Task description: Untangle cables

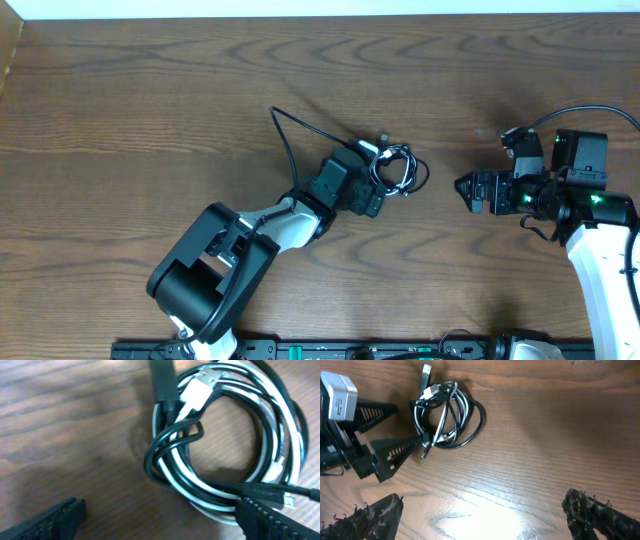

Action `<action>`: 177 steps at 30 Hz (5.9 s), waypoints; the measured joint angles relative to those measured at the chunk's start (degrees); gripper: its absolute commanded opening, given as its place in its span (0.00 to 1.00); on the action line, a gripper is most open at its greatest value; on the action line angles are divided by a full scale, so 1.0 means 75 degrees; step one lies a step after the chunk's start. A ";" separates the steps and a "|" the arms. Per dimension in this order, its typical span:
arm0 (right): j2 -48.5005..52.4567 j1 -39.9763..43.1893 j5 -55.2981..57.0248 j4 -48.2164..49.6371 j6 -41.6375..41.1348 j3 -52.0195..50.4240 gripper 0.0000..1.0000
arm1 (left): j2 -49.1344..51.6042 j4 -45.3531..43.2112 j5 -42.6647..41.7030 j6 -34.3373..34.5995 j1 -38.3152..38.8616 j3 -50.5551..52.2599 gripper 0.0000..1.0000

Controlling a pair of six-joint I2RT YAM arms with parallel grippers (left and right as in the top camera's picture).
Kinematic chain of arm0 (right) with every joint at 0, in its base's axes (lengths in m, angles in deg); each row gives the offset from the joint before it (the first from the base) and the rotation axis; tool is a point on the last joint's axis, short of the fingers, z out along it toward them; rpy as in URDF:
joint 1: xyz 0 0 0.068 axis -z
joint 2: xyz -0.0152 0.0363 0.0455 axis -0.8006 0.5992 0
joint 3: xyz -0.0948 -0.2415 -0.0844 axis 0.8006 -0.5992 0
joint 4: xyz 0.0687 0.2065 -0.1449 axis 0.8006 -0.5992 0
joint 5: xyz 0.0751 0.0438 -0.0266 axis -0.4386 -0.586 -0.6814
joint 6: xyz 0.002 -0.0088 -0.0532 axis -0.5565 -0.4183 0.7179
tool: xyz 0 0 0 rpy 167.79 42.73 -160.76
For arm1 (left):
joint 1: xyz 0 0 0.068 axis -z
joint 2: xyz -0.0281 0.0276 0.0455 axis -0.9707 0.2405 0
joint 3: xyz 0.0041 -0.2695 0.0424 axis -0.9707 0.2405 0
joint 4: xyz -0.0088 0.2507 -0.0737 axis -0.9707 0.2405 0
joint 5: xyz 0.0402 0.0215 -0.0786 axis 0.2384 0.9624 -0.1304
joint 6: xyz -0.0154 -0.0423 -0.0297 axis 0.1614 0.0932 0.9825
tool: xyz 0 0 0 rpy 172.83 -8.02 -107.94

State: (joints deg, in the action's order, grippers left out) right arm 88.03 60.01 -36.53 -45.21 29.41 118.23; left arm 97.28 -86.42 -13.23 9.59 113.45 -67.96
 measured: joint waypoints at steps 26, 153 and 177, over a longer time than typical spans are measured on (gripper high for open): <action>0.0000 0.0000 -0.0128 -0.0096 0.0079 0.0000 0.99 | 0.0685 -0.0525 0.1177 0.1979 0.0892 -0.0697 0.92; 0.2474 -0.1731 -0.1824 0.2020 -0.0201 -0.0134 0.01 | -0.2299 0.1900 -0.3279 0.1912 -0.0376 -0.1268 0.59; 0.1588 -0.1582 -0.1970 0.2151 -0.0344 -0.0134 0.01 | -0.2250 0.2935 -0.2445 0.0289 -0.0376 -0.1268 0.08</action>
State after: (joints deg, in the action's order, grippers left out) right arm 99.94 48.15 -51.31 -29.08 26.83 117.22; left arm 80.41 -64.41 -31.57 11.75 110.63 -77.47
